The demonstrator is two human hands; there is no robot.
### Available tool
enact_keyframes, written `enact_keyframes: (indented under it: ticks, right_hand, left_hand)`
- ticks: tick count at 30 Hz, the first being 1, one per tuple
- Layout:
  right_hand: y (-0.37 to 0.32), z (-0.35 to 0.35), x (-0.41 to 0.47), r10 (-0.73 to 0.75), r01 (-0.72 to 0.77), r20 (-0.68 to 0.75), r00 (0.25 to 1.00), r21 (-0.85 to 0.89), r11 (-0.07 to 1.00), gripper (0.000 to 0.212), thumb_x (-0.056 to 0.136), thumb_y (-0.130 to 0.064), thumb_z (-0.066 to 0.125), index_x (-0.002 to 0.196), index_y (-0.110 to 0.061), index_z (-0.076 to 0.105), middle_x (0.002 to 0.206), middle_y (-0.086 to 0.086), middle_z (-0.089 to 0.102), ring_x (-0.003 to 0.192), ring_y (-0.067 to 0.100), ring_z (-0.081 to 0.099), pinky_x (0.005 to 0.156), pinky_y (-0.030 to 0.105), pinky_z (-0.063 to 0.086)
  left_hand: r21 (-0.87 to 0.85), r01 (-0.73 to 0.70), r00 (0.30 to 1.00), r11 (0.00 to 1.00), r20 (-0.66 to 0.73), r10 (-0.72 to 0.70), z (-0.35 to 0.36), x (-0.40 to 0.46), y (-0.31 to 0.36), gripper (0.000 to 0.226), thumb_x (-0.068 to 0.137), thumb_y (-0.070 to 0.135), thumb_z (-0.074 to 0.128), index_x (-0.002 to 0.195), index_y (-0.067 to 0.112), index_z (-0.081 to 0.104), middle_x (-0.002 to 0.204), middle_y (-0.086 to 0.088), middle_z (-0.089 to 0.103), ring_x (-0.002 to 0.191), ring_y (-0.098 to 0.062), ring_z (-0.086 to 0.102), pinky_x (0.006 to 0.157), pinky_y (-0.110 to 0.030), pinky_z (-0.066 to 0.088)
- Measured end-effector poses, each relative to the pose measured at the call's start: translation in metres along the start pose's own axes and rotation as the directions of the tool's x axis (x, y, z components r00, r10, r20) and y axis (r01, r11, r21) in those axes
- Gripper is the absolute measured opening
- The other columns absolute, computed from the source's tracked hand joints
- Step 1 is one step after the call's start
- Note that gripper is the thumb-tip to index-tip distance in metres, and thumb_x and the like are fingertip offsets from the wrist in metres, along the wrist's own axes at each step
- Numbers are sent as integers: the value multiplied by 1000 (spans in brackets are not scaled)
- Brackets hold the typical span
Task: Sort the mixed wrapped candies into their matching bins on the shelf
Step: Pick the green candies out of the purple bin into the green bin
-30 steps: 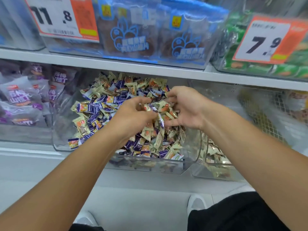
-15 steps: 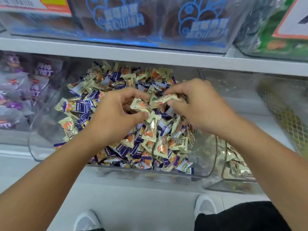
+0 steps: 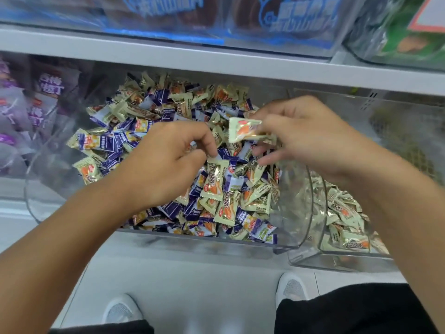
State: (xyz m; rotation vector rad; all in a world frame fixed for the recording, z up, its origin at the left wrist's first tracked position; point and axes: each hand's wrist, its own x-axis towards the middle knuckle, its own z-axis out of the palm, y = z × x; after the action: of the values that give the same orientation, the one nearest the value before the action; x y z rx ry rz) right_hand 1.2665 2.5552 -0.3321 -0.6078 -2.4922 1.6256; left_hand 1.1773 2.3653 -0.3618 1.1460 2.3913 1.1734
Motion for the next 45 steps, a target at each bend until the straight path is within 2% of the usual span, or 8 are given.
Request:
enact_keyframes:
  ticks: [5, 9, 12, 18, 28, 35, 41, 45]
  right_hand:
    - [-9, 1, -5, 214, -310, 240, 947, 500, 809, 29, 87, -13, 37, 63, -7, 51, 67, 7, 41, 48, 16, 40, 37, 22, 38]
    - [-8, 4, -3, 28, 6, 169, 985, -201, 980, 31, 87, -36, 72, 76, -8, 63, 62, 2, 47, 50, 16, 45, 45, 27, 44]
    - [-7, 4, -5, -193, 322, 262, 946, -664, 675, 24, 72, -29, 87, 82, -24, 66, 64, -8, 52, 60, 13, 54, 55, 28, 44]
    - [2, 21, -9, -141, 304, 281, 949, -934, 189, 28, 82, -9, 72, 107, -22, 68, 94, 3, 62, 75, 25, 58, 63, 32, 50]
    - [-1, 23, -10, -39, 290, 287, 957, -949, 121, 33, 85, 7, 55, 109, -13, 63, 110, 3, 47, 58, 15, 35, 46, 27, 28]
    - [0, 24, -3, -194, 239, 224, 955, -969, 57, 23, 90, -3, 61, 75, -13, 47, 75, 3, 48, 55, 21, 42, 57, 34, 40]
    - [-8, 15, -19, -87, 340, 334, 939, -852, 398, 23, 91, -31, 66, 113, -32, 61, 76, -12, 45, 76, 20, 55, 57, 32, 40]
    - [-4, 23, -24, -25, 342, 347, 938, -907, 247, 25, 84, -35, 77, 102, -22, 67, 85, 0, 62, 74, 24, 60, 61, 32, 49]
  left_hand:
    - [243, -11, 999, 970, 47, -1, -2, -3, -1, 11, 76, 37, 77, 77, 33, 66, 65, 12, 60, 52, -3, 56, 49, -21, 44]
    - [401, 33, 993, 915, 88, -74, -3, -2, -3, 37, 61, 56, 84, 85, 36, 65, 77, 12, 59, 63, -1, 54, 55, -23, 38]
    - [455, 88, 993, 886, 31, -115, 8, -1, -2, 53, 57, 63, 83, 95, 33, 63, 79, 9, 59, 66, -3, 54, 56, -26, 42]
    - [584, 160, 987, 796, -108, -119, 28, 7, 2, 56, 71, 64, 74, 98, 17, 59, 63, 2, 52, 65, -20, 55, 59, -33, 43]
    - [371, -24, 999, 929, -32, 39, 6, 0, -9, 25, 76, 27, 74, 70, 13, 55, 67, -5, 58, 60, -18, 50, 59, -34, 44]
    - [316, -46, 998, 948, 47, 33, 2, -7, -6, 26, 73, 19, 77, 71, 22, 51, 70, -1, 62, 53, -11, 51, 57, -30, 46]
    - [488, -56, 969, 871, 238, -71, 7, -4, -8, 42, 70, 53, 81, 105, 36, 65, 93, 2, 70, 85, -16, 66, 79, -39, 56]
    - [659, -63, 965, 749, 230, -122, 16, -1, 1, 48, 70, 60, 78, 106, 30, 71, 99, 2, 69, 92, -23, 64, 78, -37, 55]
